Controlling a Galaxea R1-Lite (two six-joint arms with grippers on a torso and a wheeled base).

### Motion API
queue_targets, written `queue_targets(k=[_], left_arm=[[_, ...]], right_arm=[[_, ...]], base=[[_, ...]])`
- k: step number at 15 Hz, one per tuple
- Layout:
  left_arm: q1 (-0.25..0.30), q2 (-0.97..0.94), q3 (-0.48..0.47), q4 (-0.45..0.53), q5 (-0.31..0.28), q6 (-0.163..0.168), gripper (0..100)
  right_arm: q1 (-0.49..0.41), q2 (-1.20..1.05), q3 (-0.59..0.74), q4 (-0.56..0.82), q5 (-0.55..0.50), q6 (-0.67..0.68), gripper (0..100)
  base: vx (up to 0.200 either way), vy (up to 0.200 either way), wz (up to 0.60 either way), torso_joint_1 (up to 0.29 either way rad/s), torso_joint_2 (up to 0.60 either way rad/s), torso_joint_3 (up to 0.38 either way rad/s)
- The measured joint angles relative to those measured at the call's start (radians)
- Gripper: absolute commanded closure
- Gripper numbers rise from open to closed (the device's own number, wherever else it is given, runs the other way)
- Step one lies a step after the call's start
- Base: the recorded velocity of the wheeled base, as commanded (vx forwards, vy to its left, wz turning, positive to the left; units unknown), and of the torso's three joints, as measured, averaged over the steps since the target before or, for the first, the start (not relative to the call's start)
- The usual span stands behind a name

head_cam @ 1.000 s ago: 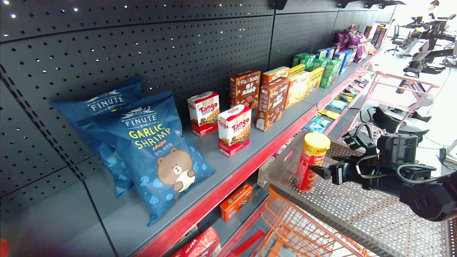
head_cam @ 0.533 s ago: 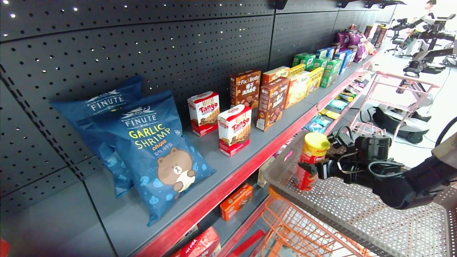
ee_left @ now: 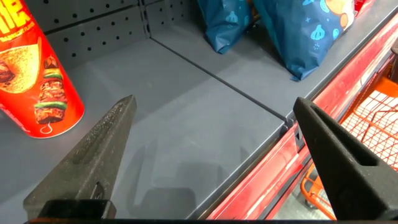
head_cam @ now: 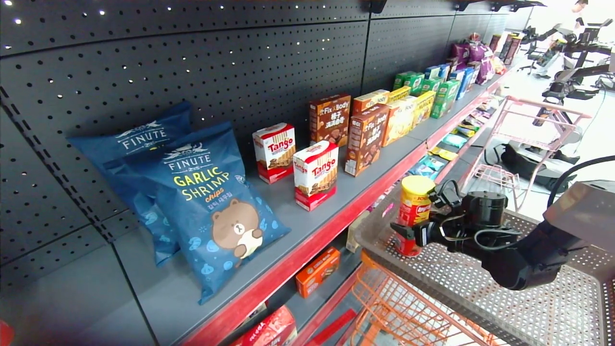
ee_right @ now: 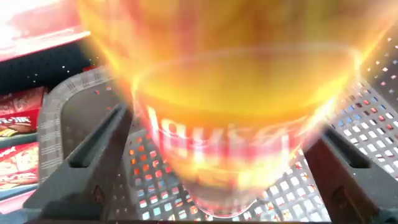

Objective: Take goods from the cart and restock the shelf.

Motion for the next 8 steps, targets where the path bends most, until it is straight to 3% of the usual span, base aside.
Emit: queue_targets(k=[2,3,8], left_arm=[[0.001,0.000,0.000,0.000,0.000,0.000,0],[0.001,0.000,0.000,0.000,0.000,0.000,0],[0.001,0.000,0.000,0.000,0.000,0.000,0]], right_arm=[[-0.006,0.018,-0.022,-0.003,0.002,-0.003,0],[-0.010,0.024,-0.033,-0.005,0.005,-0.004,100],[-0.021,0.029,-0.047,-0.002,0.008,-0.017,100]], base=[[0.000,0.000,0.00,0.000,0.00,0.000],[0.000,0.000,0.00,0.000,0.00,0.000],[0.000,0.000,0.00,0.000,0.00,0.000]])
